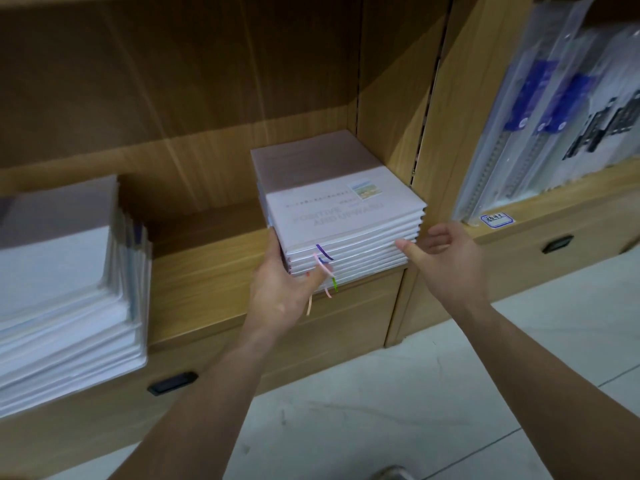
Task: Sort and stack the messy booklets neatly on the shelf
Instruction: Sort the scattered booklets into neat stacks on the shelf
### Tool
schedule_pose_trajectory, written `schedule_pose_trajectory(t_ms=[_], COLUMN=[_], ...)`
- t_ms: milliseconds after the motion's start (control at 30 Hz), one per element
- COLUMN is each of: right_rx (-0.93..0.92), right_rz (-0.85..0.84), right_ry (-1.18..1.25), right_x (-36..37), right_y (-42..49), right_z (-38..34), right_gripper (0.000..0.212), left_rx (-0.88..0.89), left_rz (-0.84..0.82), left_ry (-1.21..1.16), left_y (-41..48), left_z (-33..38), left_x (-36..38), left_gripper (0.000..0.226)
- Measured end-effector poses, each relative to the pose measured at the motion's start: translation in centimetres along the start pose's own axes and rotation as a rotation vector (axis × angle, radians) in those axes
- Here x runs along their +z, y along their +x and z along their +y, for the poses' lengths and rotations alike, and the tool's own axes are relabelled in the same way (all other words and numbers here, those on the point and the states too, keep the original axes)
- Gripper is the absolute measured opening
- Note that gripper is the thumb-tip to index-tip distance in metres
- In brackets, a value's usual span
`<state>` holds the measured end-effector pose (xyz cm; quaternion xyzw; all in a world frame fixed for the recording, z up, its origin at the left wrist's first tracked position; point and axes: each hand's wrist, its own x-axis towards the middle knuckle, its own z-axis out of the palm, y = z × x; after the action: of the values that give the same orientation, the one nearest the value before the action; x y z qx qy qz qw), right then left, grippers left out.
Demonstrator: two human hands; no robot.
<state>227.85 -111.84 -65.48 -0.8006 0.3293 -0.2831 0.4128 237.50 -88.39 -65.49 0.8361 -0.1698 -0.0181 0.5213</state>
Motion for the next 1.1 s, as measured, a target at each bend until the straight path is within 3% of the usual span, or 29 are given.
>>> schedule_pose_trajectory(t_ms=[67, 233, 400, 567, 767, 1000, 1100], right_rx=[-0.022, -0.028, -0.063, -0.056, -0.045, -0.056, -0.036], right_rz=[0.016, -0.012, -0.066, -0.045, -0.051, 0.001, -0.016], right_ry=[0.074, -0.093, -0.027, -0.095, -0.085, -0.156, -0.195], right_x=[-0.1, 0.2, -1.0, -1.2, -2.1, -0.8, -0.9], right_y=[0.0, 1.0, 0.6, 1.0, 0.6, 1.4, 0.4], right_z=[-0.4, -1.8, -2.5, -4.1, -4.8, -6.3, -6.6], right_gripper=[0.062, 0.047, 0.051, 0.047, 0.052, 0.057, 0.056], left_rx=[-0.002, 0.004, 0.057, 0.140, 0.068, 0.047, 0.019], left_rz=[0.021, 0.058, 0.052, 0.078, 0.022, -0.011, -0.104], left_ry=[-0.037, -0.023, -0.019, 0.216, 0.239, 0.294, 0.276], left_y=[0.2, 0.5, 0.3, 1.1, 1.0, 2.8, 2.5], left_z=[0.3, 0.6, 2.2, 3.7, 4.6, 4.3, 5.0], left_x=[0.4, 0.5, -0.5, -0.5, -1.2, -1.0, -2.8], left_gripper=[0.061, 0.060, 0.076, 0.086, 0.102, 0.101, 0.104])
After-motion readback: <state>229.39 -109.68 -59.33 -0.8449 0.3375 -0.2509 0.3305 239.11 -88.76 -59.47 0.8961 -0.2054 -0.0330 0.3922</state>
